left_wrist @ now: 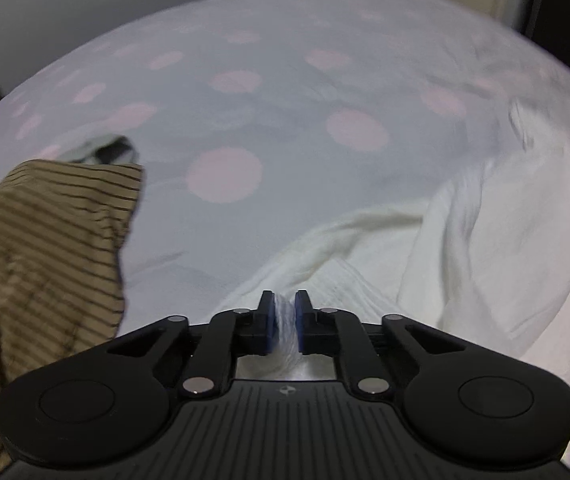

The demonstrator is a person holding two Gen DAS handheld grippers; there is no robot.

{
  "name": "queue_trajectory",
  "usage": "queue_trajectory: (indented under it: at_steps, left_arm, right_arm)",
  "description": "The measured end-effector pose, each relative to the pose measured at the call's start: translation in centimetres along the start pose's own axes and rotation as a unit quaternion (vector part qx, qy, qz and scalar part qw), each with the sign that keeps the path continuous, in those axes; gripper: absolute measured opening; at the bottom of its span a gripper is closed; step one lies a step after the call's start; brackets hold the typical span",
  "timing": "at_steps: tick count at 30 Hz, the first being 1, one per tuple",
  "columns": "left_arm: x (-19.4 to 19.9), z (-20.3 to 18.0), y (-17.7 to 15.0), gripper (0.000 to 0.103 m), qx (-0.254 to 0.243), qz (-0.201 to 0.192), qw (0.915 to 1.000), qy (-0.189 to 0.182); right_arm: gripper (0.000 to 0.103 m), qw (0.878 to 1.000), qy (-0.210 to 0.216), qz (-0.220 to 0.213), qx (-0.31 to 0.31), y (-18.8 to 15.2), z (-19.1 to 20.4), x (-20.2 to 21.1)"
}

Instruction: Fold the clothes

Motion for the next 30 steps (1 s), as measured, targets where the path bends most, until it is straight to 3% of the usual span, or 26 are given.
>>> queue_trajectory:
  at_steps: [5, 9, 15, 20, 24, 30]
  left_arm:
    - [4.7, 3.2, 0.1, 0.004, 0.054, -0.013, 0.9964, 0.064]
    - [9.5, 6.3, -0.6, 0.004, 0.104, -0.034, 0.9875, 0.113]
    - [18.4, 11.1, -2.4, 0.003, 0.178, -0.091, 0.9619, 0.187]
    - [25.1, 13.9, -3.8, 0.003, 0.216, -0.142, 0.9363, 0.238]
    - [28.9, 14.6, -4.6, 0.003, 0.227, -0.166, 0.9206, 0.271]
    - [32.5, 15.4, -5.7, 0.003, 0.249, -0.198, 0.9046, 0.284]
  right_arm:
    - [0.01, 1.0, 0.003, -0.023, -0.019, 0.0, -0.6, 1.0]
    - [0.009, 0.998, 0.005, -0.057, -0.041, 0.2, -1.5, 2.6]
    - [0.009, 0.989, -0.006, -0.141, -0.035, 1.5, -3.1, 7.5]
    - [0.008, 0.979, -0.014, -0.2, -0.032, 3.6, -4.8, 12.4]
    - [0.008, 0.966, -0.033, -0.254, -0.024, 5.3, -6.3, 16.8]
    - [0.008, 0.942, -0.075, -0.326, -0.021, 7.8, -8.9, 22.9]
Point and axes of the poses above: each gripper's, at about its wrist camera, not at the fingertips, and x roughly against the way its jaws point, z to its left, y to its top, the point moved 4 cm from there along -x, roughly the way its jaws point, and after that the axes turned 6 degrees about y, right-handed, at the moved point
